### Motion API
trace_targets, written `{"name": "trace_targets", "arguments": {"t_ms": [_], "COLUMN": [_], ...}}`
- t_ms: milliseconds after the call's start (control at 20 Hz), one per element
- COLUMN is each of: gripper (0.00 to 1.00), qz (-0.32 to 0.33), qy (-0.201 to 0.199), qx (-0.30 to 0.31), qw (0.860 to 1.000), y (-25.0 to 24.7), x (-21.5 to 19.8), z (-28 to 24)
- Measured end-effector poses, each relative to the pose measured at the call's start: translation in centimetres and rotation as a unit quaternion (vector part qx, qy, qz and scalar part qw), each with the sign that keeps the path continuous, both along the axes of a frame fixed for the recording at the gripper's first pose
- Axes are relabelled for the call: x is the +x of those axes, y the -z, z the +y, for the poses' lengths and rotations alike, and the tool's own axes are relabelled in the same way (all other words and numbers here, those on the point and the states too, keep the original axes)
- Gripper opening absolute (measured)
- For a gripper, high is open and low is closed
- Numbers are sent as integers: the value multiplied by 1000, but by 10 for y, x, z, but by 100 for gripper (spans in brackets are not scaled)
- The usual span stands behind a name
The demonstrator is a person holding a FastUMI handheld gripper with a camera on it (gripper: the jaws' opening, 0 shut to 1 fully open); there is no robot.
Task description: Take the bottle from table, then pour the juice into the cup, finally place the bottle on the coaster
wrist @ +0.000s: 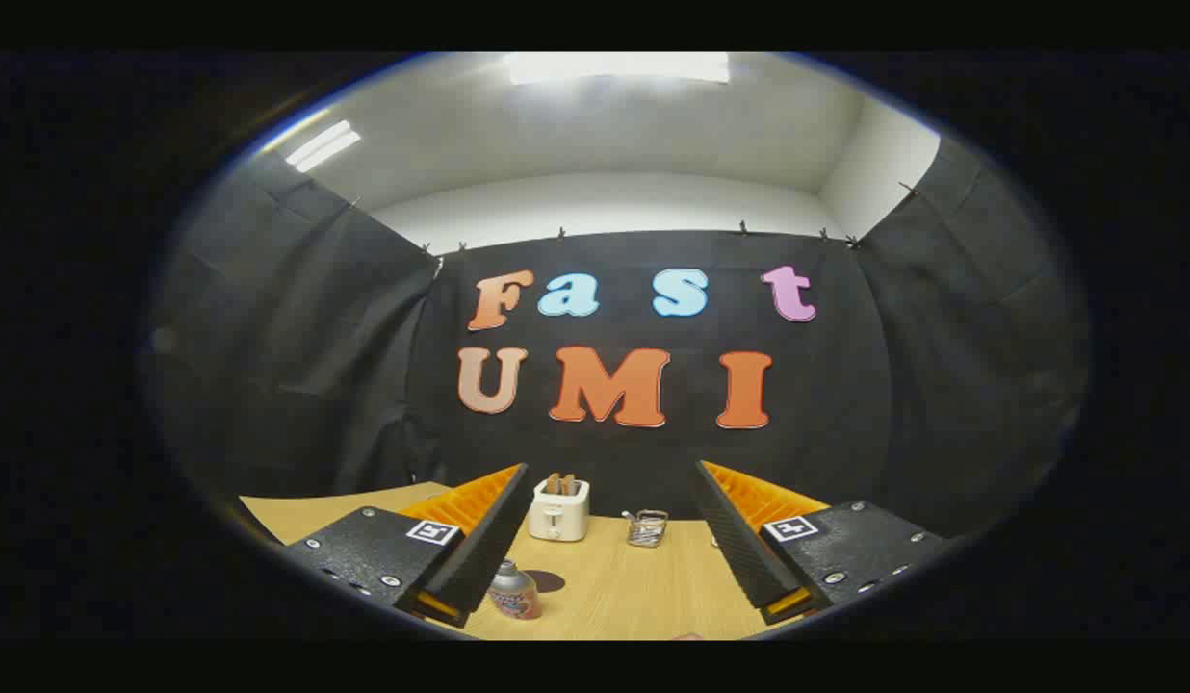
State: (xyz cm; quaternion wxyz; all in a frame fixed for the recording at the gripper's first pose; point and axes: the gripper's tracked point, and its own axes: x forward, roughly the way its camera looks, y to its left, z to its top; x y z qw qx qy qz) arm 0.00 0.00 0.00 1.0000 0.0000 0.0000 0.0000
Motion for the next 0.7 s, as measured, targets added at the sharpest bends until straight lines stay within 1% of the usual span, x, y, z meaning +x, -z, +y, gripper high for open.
{"name": "trace_targets", "arguments": {"t_ms": [150,300,450,700], "gripper": [99,99,99,99], "qz": [3,12,11,13], "qy": [4,-4,-1,0], "qx": [-7,-2,-6,9], "qw": [1000,1000,1000,1000], "y": [5,10,7,6], "x": [3,4,3,5], "z": [-1,4,0,1]}}
